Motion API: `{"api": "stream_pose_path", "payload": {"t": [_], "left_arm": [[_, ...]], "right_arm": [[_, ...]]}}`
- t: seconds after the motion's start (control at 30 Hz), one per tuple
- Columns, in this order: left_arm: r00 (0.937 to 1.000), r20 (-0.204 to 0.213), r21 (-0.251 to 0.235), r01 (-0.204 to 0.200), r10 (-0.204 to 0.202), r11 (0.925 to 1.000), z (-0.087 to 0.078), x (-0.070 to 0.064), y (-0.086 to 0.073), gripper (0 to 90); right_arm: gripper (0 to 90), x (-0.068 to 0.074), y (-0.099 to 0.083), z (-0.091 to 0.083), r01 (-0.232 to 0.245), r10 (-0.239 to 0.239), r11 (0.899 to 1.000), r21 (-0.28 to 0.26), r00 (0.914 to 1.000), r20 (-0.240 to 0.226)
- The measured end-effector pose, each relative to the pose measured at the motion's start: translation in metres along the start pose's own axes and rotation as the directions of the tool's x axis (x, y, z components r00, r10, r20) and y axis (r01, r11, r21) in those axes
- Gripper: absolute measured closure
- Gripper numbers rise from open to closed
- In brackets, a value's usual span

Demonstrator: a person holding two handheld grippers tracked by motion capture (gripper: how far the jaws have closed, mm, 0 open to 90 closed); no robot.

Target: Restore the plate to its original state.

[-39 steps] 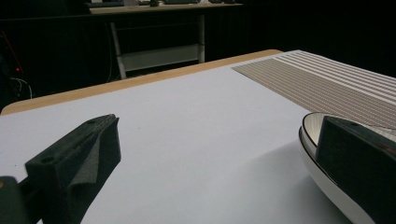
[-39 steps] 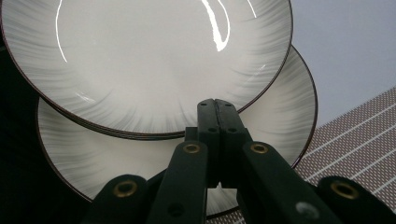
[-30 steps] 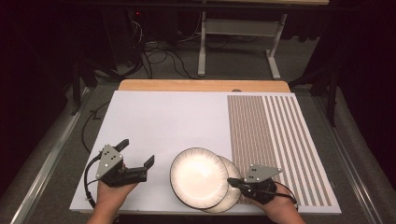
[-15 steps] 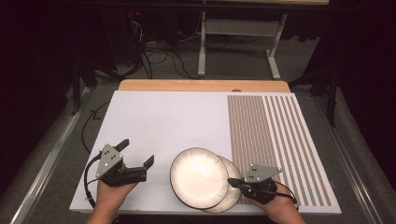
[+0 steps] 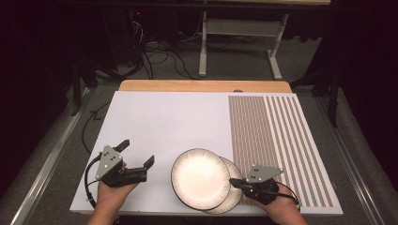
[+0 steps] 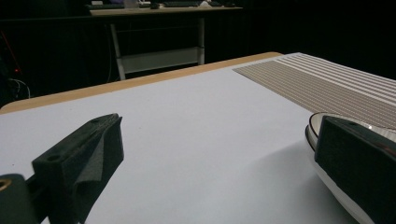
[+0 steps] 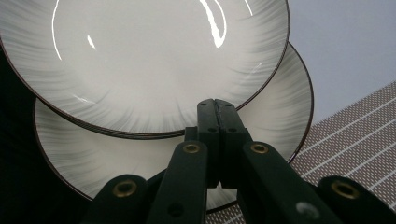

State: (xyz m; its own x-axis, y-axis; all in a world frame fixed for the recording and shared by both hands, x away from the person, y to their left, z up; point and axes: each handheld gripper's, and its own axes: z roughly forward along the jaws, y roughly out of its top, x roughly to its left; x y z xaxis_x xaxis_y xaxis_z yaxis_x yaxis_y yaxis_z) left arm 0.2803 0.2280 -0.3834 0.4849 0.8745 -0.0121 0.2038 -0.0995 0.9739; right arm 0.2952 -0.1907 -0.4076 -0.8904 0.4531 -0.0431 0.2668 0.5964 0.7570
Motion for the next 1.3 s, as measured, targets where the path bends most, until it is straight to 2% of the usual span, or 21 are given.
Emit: {"api": "stream_pose_path", "payload": {"t": [0.17,0.33,0.67,1.3], "left_arm": [[0.9997,0.023,-0.003,0.002,-0.002,1.0,0.0008,-0.0007,-0.0013,3.2],[0.9997,0.022,-0.022,0.008,-0.007,0.9997,0.0002,0.0007,-0.0032,4.2],[0.999,0.026,-0.022,0.038,-0.037,0.999,-0.0016,0.0044,-0.0027,5.7],[0.9995,0.027,-0.011,0.018,-0.017,0.9998,-0.0006,0.0014,-0.0032,5.7]], "right_arm": [[90.0,-0.0016,-0.0003,-0.0022,-0.004,0.004,1.0,-0.004,1.0,0.005],[90.0,-0.002,-0.0007,-0.0027,-0.007,0.007,1.0,-0.009,1.0,0.006],[90.0,-0.0038,-0.0019,-0.0041,-0.007,0.007,1.0,-0.009,0.9999,0.008],[90.0,-0.0074,-0.0042,-0.0101,-0.022,0.022,1.0,-0.019,0.9996,0.019]]}}
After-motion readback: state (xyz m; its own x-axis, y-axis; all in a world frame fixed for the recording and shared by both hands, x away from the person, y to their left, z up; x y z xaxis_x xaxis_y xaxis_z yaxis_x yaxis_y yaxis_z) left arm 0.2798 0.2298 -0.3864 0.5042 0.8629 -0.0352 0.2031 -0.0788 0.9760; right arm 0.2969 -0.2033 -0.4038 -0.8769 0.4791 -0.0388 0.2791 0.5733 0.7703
